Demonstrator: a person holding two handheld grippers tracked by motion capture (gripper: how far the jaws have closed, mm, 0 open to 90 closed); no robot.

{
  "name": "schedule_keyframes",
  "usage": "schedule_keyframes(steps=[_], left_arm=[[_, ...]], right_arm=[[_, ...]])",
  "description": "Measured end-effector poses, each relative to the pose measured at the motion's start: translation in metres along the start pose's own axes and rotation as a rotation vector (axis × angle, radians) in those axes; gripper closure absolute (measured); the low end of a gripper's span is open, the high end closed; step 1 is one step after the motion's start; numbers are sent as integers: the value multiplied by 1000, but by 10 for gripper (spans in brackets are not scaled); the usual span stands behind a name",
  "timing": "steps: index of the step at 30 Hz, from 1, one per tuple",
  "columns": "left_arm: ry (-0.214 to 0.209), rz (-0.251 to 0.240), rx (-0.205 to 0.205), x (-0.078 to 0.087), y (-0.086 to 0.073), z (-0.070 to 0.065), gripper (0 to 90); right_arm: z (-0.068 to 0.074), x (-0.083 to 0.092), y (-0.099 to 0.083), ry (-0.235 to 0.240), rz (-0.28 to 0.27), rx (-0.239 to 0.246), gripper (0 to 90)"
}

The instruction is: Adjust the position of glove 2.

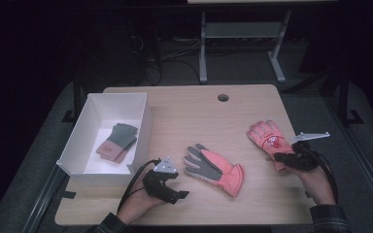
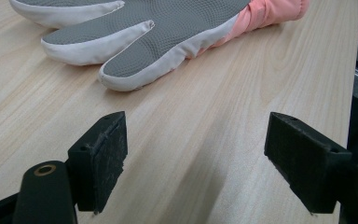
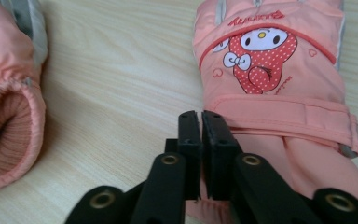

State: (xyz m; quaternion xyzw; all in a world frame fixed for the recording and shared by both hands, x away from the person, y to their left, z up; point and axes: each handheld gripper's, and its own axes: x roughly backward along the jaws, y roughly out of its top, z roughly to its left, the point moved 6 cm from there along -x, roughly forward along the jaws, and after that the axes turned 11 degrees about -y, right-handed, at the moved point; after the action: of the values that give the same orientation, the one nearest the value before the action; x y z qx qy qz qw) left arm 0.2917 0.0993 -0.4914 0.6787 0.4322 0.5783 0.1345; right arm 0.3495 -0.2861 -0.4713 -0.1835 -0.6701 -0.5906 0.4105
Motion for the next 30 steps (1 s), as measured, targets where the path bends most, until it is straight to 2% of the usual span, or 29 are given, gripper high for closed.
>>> schedule_keyframes(steps=[1, 3, 5, 6, 7, 10, 11, 12, 13, 16, 17, 19, 20, 21, 23, 24, 25, 30], left_arm=[[-2, -6, 7, -1, 0, 0, 208], [-2, -12, 12, -1, 0, -1, 208], [0, -13, 14, -1, 1, -1, 208], [0, -13, 14, -1, 1, -1, 208], [0, -12, 12, -1, 1, -2, 208], [-1, -13, 12, -1, 1, -2, 209], [-2, -6, 8, -1, 1, -1, 209], [-2, -10, 15, -2, 1, -1, 209], [-3, -4, 9, -1, 0, -1, 209], [-4, -10, 13, -1, 1, -1, 209], [-3, -7, 13, -1, 0, -1, 209], [-3, -2, 13, -1, 0, -1, 209], [-4, 2, 15, -2, -1, -1, 209], [-5, 3, 16, -2, -1, -1, 209], [-7, 0, 17, -2, 0, -1, 210], [-8, -1, 17, -3, 0, -1, 210], [-10, 3, 16, -3, 0, -1, 213], [-6, 8, 21, -4, -1, 0, 215]], right_arm=[[-1, 4, 8, 6, -44, -7, 771], [-1, 5, 14, 4, -57, -7, 753], [-6, 1, 30, -31, -70, 1, 692], [-6, 1, 30, -31, -70, 1, 692], [-10, -6, 40, -43, -72, -11, 662], [-12, -14, 46, -68, -63, -5, 615], [-15, -23, 52, -93, -55, 10, 576], [-15, -23, 52, -93, -55, 10, 576], [-16, -31, 54, -126, -25, 30, 545], [-16, -39, 53, -124, -2, 39, 528], [-16, -46, 50, -133, 29, 56, 544], [-16, -49, 47, -141, 45, 70, 564], [-15, -53, 44, -142, 61, 77, 605], [-15, -60, 40, -165, 66, 103, 693], [-16, -61, 40, -170, 70, 108, 849], [-16, -61, 40, -170, 70, 108, 849], [-17, -63, 37, -160, 75, 106, 900], [-20, -61, 37, -136, 56, 107, 900]])
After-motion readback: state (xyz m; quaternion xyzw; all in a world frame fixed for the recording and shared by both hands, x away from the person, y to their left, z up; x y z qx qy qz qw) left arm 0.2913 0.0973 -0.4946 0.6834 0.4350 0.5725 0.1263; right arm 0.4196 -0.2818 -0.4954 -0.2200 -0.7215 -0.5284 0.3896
